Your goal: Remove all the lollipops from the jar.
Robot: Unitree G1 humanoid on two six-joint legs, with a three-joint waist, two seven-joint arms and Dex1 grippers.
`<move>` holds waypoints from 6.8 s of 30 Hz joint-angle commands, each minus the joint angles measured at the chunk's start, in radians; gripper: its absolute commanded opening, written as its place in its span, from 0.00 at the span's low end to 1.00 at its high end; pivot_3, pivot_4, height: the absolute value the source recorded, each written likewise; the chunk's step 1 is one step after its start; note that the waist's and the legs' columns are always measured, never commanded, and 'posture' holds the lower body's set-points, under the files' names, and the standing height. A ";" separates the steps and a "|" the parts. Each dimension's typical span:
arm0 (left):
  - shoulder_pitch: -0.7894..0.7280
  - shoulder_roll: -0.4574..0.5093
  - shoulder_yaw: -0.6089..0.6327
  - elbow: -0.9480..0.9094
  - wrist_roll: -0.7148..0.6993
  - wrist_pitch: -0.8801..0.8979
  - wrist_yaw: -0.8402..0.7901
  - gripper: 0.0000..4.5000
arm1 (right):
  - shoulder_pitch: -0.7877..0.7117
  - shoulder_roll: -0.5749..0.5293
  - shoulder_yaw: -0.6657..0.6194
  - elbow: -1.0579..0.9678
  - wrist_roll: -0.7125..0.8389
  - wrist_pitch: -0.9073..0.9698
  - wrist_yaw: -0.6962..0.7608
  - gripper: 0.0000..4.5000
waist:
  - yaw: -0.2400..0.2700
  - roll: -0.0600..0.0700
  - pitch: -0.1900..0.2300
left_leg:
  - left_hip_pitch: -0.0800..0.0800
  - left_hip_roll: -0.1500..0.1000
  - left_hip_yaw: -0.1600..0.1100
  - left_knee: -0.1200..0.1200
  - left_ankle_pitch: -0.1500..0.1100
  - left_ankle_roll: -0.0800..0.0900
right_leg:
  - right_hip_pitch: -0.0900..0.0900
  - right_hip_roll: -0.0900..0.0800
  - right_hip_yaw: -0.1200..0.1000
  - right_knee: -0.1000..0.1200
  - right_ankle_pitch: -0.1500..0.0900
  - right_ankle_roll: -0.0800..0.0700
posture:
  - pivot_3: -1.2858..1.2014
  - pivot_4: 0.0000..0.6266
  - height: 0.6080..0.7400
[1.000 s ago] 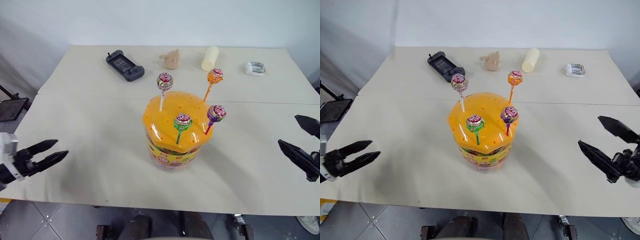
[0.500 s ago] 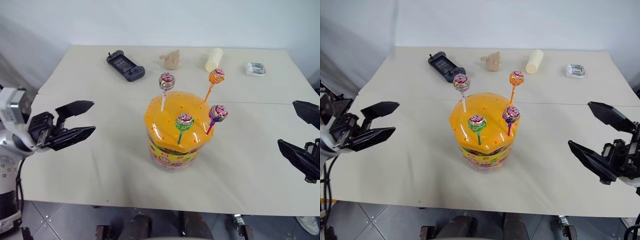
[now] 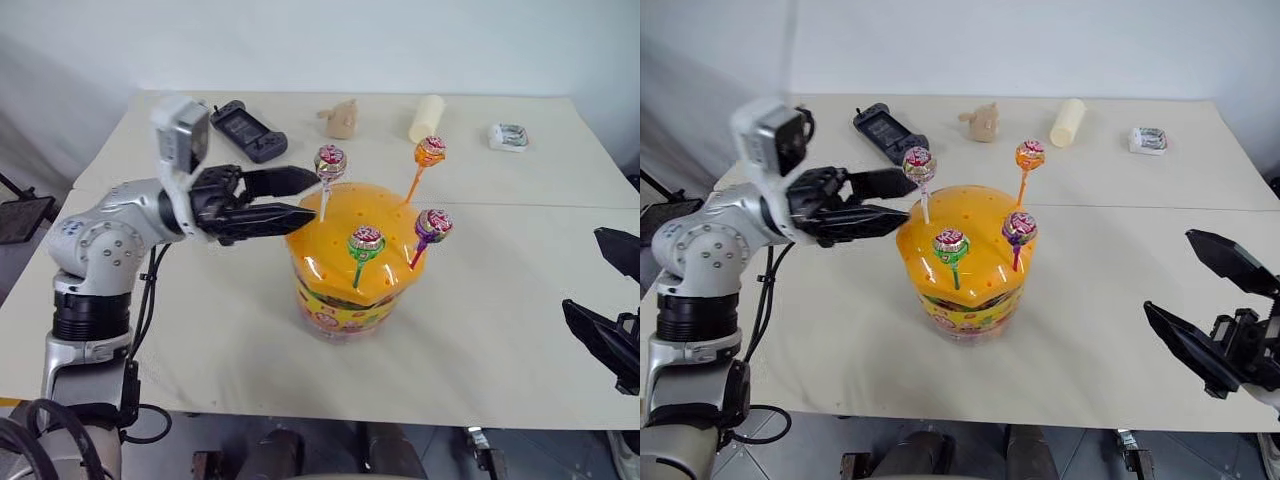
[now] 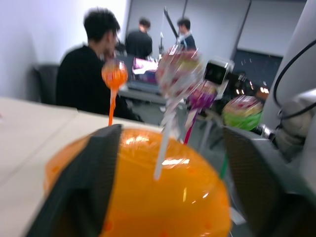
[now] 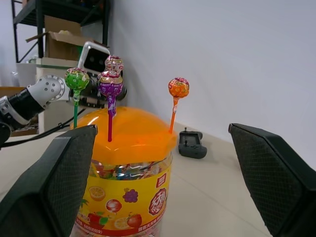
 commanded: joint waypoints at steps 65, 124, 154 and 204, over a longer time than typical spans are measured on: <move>0.574 0.163 0.494 -0.313 -0.188 -0.164 -0.054 0.70 | -0.580 -0.205 0.525 0.023 -0.014 0.377 -0.186 0.73 | 0.002 0.000 0.001 | -0.001 0.006 0.001 0.001 -0.005 -0.002 | -0.002 0.006 0.000 -0.002 0.000 -0.005 | 0.52 0.24 1.00; 0.574 0.118 0.453 -0.176 -0.114 -0.275 -0.066 0.70 | -0.857 -0.193 0.481 0.279 -0.137 0.536 -0.251 0.73 | -0.015 0.002 0.002 | -0.004 0.016 0.010 0.002 -0.007 -0.006 | -0.012 0.013 0.002 0.001 0.002 -0.010 | 0.52 0.24 1.00; 0.534 0.165 0.235 -0.195 0.080 -0.428 -0.300 0.70 | -0.439 -0.646 0.293 0.642 -0.590 0.459 -0.131 0.01 | 0.004 0.001 0.001 | -0.007 0.014 0.015 0.002 -0.011 -0.001 | -0.014 0.011 -0.001 0.000 0.002 -0.011 | 0.52 0.24 1.00; 0.596 0.151 0.389 -0.145 -0.009 -0.323 -0.213 0.70 | -1.001 -0.119 0.850 0.196 -0.277 0.348 0.157 0.67 | -0.002 0.000 0.002 | -0.003 0.020 0.029 0.005 -0.013 0.000 | -0.015 0.011 -0.002 -0.003 0.009 -0.010 | 0.52 0.24 1.00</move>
